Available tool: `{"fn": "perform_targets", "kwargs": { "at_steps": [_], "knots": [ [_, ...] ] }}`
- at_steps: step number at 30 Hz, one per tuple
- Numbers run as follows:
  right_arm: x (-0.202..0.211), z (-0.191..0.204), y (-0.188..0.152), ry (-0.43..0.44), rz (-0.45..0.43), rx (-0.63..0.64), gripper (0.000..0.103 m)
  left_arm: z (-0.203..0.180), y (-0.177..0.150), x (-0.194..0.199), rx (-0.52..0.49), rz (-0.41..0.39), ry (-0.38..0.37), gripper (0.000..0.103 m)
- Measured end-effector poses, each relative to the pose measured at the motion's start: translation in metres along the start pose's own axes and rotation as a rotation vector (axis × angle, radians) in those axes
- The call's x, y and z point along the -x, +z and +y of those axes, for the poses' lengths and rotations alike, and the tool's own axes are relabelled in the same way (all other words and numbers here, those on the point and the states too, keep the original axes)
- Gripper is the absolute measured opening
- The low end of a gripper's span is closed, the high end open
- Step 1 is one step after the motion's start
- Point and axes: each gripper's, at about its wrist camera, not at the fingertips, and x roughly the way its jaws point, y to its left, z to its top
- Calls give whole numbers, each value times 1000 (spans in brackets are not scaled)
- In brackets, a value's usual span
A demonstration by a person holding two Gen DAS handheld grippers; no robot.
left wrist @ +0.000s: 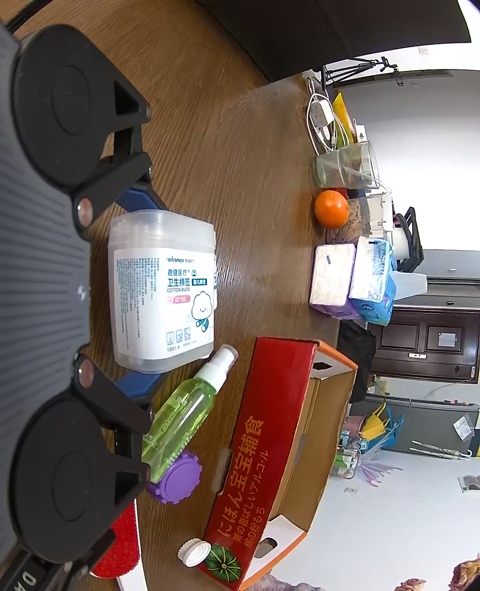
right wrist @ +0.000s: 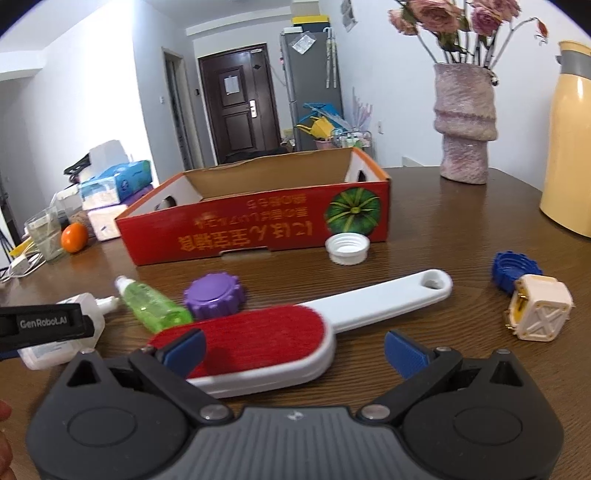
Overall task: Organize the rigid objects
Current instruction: 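Grasp the lint brush handle with the right tool while the left tool holds the tub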
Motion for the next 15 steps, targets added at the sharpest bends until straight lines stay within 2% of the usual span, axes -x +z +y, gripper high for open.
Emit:
{"fn": "perform_targets", "kwargs": {
  "at_steps": [5, 15],
  "knots": [
    [-5, 19, 1, 38, 24, 53, 103, 12, 2, 0, 11, -6, -3, 83],
    [-13, 30, 6, 17, 43, 69, 103, 22, 3, 1, 18, -7, -11, 83]
  ]
}}
